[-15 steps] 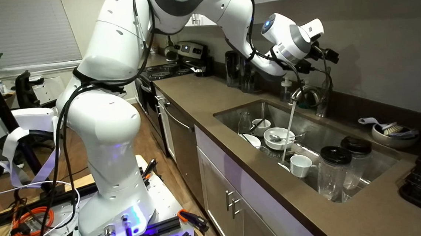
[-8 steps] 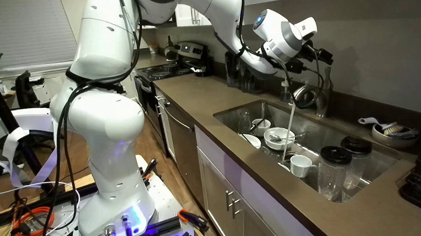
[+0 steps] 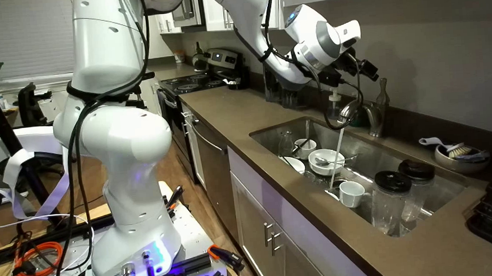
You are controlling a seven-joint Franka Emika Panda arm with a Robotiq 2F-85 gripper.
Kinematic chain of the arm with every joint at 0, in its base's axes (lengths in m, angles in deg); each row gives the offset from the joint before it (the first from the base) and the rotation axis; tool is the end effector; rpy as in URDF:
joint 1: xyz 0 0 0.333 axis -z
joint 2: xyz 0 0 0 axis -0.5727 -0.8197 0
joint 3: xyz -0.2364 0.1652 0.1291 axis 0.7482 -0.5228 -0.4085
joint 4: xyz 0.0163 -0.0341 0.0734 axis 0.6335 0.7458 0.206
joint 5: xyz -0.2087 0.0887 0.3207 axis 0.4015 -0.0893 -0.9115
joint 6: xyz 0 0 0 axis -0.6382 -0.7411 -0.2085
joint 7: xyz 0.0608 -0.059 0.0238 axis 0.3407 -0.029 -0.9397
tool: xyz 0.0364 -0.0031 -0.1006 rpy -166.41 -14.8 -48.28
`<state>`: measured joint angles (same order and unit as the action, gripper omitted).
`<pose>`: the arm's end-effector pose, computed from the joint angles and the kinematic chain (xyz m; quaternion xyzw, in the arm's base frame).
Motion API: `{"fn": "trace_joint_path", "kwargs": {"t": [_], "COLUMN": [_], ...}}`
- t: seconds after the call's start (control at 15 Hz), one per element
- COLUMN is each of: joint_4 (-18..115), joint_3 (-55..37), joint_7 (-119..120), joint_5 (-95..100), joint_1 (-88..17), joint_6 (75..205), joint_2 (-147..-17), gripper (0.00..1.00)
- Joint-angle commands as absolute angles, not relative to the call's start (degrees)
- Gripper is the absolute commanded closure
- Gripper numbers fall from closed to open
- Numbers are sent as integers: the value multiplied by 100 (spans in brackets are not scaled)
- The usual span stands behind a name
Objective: Push the faucet handle upwards
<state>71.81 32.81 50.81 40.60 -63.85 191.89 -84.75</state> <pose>0.6264 -0.0801 0.4221 0.8702 -0.1535 0.4622 0.0746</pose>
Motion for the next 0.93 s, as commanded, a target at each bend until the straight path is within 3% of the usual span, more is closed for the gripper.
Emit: {"fn": "trace_joint_path", "kwargs": {"t": [0.0,0.73,0.8,0.87], "joint_4": [7723,8450,8541,8661], "joint_3": [3610,3409,2389,2131], "joint_7": [4923,4927,4767,4734], "joint_5": [4453,5444,5171,5083], "joint_1": [-6822,-7342,-6340,-6157], "joint_6": [18468,15372,15205,14978], "joint_2": [-7657,-5391,-5330,-5177], "gripper": [0,0,0,0]}}
